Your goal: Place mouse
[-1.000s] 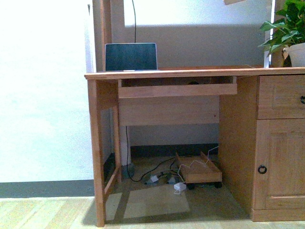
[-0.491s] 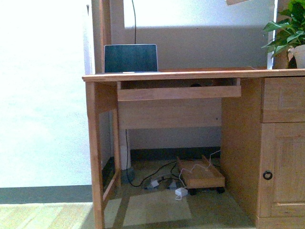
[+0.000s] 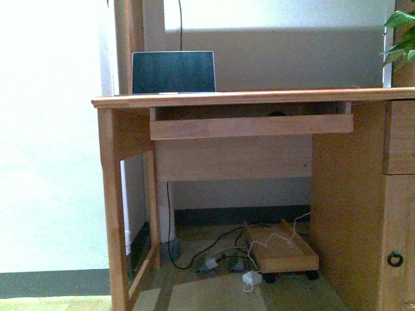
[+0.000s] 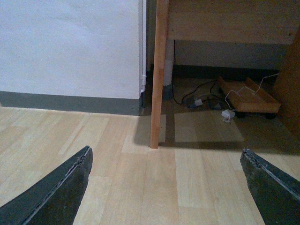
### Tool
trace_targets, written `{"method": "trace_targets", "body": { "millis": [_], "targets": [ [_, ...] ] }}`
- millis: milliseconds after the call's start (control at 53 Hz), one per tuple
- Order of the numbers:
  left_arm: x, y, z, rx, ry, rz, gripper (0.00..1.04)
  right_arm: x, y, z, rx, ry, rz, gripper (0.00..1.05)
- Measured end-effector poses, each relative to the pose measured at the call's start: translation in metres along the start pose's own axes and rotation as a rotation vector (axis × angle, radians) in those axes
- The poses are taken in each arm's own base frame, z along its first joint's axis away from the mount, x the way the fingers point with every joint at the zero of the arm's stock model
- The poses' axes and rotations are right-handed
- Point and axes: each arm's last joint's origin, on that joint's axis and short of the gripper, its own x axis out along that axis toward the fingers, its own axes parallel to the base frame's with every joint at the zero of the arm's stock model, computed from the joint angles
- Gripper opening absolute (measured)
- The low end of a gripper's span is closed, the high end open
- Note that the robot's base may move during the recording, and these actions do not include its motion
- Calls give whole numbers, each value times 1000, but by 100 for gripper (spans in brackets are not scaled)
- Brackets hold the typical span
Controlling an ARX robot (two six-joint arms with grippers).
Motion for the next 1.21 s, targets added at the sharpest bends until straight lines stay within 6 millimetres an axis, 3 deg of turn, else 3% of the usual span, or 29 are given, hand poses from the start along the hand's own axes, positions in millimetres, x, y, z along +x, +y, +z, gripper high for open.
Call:
{"method": "trace_targets", "body": {
  "millis": [1208],
  "targets": [
    [0, 0, 0, 0, 0, 0, 97, 0, 0, 0, 0, 0, 0, 97]
  ]
}}
